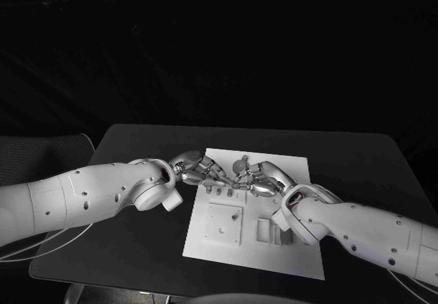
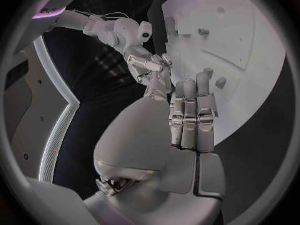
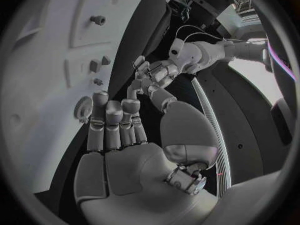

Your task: Assemble the parts on the task board

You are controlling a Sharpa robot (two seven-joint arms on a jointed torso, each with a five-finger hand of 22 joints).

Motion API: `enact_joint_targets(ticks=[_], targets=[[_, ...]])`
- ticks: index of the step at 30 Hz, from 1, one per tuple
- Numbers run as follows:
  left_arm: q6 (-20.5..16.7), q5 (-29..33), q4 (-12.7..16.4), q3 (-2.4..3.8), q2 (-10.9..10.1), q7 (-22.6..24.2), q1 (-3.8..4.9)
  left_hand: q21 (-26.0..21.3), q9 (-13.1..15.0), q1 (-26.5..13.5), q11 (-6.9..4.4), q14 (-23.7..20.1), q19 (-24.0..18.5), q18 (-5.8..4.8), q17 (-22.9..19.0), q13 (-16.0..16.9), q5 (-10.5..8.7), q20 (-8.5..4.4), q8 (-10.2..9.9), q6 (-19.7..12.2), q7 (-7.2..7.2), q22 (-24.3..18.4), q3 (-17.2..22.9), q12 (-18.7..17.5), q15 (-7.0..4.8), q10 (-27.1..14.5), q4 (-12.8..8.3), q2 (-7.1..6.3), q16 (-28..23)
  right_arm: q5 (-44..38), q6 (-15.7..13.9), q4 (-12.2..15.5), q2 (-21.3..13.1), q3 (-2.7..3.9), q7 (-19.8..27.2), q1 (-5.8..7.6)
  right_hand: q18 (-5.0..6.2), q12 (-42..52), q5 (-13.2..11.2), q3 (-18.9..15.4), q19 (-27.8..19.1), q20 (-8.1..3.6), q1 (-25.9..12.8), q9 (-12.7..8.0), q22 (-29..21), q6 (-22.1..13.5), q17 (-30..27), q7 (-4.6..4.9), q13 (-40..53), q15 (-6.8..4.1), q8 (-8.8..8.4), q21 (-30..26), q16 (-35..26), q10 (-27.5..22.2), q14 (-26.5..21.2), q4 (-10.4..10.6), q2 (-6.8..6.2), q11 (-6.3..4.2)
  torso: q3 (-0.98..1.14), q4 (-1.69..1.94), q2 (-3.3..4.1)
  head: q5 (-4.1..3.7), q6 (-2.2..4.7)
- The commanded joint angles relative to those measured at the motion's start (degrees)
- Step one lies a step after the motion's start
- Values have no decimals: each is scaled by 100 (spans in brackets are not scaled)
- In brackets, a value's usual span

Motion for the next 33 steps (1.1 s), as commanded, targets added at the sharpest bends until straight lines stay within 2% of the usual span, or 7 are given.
enact_joint_targets(ticks=[1,12,20,27,33], targets=[[134,3,12,3,25,21,4,-21,0,43,15,-16,33,120,10,0,34,-4,33,43,-3,11,40,-13,30,-42,14,55,-13,2,108,17,11,3,79,-4,36,-32,27,-1,-20,21,2,8,-5,15,-6,63,-5,-39,-23,-30,-35,-28,5,-44,67,31,-2,0,-1,3,0],[295,-113,-1,4,41,42,5,-42,21,215,-57,-18,24,113,37,21,61,-13,151,311,-108,62,120,67,17,96,11,307,0,2,111,4,18,3,74,-4,36,-32,28,-2,-23,22,3,8,-5,13,-6,65,-4,-38,-26,-31,-35,-32,2,-47,70,33,-3,2,0,6,2],[417,-350,-5,4,42,16,5,-69,63,570,-201,1,26,97,67,49,49,-25,278,693,-210,125,361,210,3,448,7,473,17,1,106,6,16,4,78,-4,36,-32,29,-3,-25,22,4,8,-4,11,-5,66,-3,-37,-27,-32,-35,-33,0,-48,72,34,-1,-1,1,4,-5],[375,-382,-4,4,54,6,5,-84,90,709,-243,25,32,86,83,62,52,-31,305,814,-244,147,477,247,-5,563,4,501,32,1,155,4,15,5,55,-4,36,-32,30,-4,-26,23,4,8,-4,9,-5,66,-2,-36,-29,-33,-35,-35,-1,-49,74,35,-2,-2,0,2,-12],[217,-382,2,5,59,32,5,-98,134,868,-269,36,44,78,93,72,80,-37,327,879,-282,162,608,264,-11,625,-1,519,36,-74,393,-23,26,5,-94,-4,36,-39,22,-16,-49,32,-7,4,-4,-17,-4,78,0,-27,-49,-43,-42,-61,-23,-50,65,46,-3,-2,-1,-2,-8]])
